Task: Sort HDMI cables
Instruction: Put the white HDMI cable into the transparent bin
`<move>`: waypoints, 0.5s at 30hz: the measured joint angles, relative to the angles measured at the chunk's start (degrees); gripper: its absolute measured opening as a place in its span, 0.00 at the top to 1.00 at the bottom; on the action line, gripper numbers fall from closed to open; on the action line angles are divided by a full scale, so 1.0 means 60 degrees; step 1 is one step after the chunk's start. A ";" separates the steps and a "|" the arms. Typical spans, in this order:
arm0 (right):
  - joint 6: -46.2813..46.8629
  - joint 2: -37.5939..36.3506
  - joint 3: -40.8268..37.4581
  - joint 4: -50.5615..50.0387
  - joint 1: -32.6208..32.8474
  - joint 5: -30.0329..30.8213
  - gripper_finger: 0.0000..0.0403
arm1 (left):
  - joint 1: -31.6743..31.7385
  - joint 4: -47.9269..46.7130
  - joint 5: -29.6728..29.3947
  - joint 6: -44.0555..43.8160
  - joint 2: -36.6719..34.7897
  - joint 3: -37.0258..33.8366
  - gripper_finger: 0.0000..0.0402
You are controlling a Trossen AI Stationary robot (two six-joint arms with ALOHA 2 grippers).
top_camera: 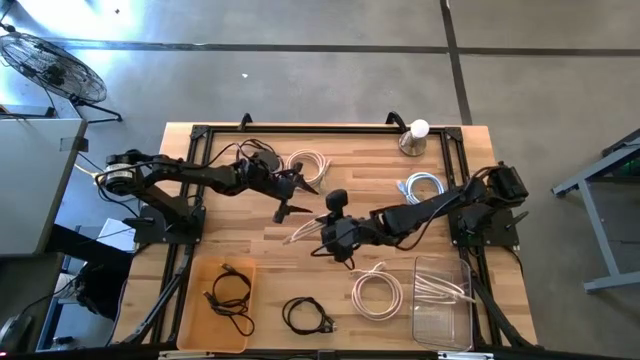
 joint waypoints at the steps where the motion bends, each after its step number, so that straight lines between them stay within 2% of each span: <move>1: 0.0150 -0.0004 0.0000 -0.0187 0.0093 0.0263 0.92 | 0.0000 -0.0024 -0.0010 0.0000 0.0000 0.0000 0.36; 6: 0.1167 -0.0459 -0.0004 -0.1711 0.0719 0.1420 0.92 | 0.0004 -0.0058 -0.0040 -0.0001 -0.0002 0.0000 0.36; 10: 0.2473 -0.1339 -0.0011 -0.3169 0.1463 0.2435 0.92 | 0.0000 -0.0012 0.0009 0.0063 -0.0259 0.0000 0.36; 15: 0.4201 -0.3002 -0.0011 -0.4379 0.2646 0.3296 0.92 | -0.0029 -0.0010 0.1177 0.1333 -0.0901 -0.0004 0.36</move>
